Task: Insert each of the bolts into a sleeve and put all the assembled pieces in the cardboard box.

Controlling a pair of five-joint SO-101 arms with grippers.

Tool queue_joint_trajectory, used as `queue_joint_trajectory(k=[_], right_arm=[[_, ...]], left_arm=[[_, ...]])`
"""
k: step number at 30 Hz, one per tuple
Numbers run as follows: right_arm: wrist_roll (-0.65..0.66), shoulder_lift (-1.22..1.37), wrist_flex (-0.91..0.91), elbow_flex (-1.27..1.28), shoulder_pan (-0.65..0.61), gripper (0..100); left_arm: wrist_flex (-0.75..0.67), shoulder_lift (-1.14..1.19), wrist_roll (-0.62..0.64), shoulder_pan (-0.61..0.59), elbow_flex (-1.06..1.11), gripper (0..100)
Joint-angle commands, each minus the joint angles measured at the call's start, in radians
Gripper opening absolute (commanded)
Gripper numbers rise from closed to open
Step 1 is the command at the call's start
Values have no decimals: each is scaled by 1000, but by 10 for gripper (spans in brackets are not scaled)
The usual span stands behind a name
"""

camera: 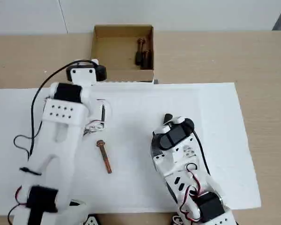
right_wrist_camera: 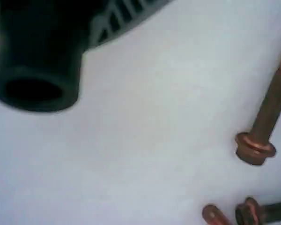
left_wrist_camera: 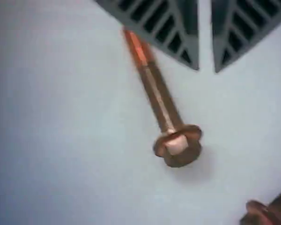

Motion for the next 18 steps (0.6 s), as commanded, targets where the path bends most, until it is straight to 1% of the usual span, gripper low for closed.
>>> queue_joint_trajectory(k=[1,2,3,10,12,15,18], right_arm=[[6,-13,-22,-9,4,3],[6,-13,-22,-9,4,3],[6,-13,-22,-9,4,3],[6,-13,-47,-8,4,3],[5,-13,-64,-6,4,3],[-43,-13,-74,-5,4,3],[-78,-13,-74,-5,4,3]], left_arm=[[23,63,-37,-64,-65,6],[23,83,-48,-83,-70,6],[23,103,-86,-100,-71,6],[23,198,-500,-193,-73,6],[23,210,-592,-206,-73,6],[23,213,-692,-209,-73,6],[17,215,-747,-207,-73,7]])
